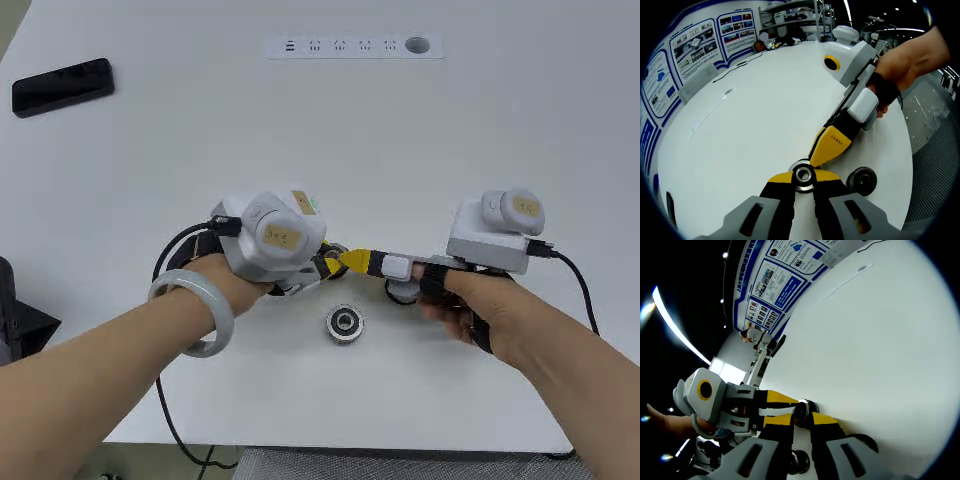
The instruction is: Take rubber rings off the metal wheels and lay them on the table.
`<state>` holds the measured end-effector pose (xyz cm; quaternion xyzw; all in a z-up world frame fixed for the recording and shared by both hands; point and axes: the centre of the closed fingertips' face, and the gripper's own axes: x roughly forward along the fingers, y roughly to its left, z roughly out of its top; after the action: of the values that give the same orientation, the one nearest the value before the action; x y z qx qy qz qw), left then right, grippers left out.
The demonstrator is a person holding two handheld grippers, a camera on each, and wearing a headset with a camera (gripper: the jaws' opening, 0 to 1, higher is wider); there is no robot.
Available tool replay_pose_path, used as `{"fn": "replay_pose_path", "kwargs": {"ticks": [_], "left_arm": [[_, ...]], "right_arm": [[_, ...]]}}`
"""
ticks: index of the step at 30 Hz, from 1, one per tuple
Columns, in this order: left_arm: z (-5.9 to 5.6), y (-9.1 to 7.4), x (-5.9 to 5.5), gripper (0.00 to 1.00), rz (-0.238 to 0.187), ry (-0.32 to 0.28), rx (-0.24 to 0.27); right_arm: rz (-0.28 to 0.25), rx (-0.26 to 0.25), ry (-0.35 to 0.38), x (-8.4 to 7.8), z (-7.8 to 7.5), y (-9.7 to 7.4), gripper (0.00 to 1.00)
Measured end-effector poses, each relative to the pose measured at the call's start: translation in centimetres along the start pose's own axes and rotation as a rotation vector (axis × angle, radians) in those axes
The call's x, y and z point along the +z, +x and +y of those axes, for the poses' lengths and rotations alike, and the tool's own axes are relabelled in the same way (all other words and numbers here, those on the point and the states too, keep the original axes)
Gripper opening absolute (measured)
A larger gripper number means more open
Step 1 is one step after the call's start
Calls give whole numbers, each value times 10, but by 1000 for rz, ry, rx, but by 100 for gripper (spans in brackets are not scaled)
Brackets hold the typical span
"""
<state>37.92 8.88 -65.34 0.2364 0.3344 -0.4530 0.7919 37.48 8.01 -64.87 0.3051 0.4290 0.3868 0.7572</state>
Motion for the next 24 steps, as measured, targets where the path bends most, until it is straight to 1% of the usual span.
{"fn": "replay_pose_path", "kwargs": {"ticks": [3, 6, 8, 11, 12, 17, 19, 24], "left_arm": [[0, 0, 0, 14, 0, 0, 0], [-1, 0, 0, 14, 0, 0, 0], [-1, 0, 0, 14, 0, 0, 0], [0, 0, 0, 14, -1, -1, 0], [0, 0, 0, 14, 0, 0, 0], [0, 0, 0, 14, 0, 0, 0], [0, 0, 0, 14, 0, 1, 0], [-1, 0, 0, 14, 0, 3, -2]], "right_arm": [[4, -26, -22, 0, -5, 0, 8], [6, -38, -36, 0, -7, 1, 4], [4, -34, -20, 0, -7, 1, 4], [6, -34, -23, 0, -6, 1, 5], [6, -32, -10, 0, -6, 2, 5], [7, -42, -25, 0, -6, 2, 3], [2, -40, -47, 1, -5, 1, 2], [-1, -49, -67, 1, -4, 1, 2]]}}
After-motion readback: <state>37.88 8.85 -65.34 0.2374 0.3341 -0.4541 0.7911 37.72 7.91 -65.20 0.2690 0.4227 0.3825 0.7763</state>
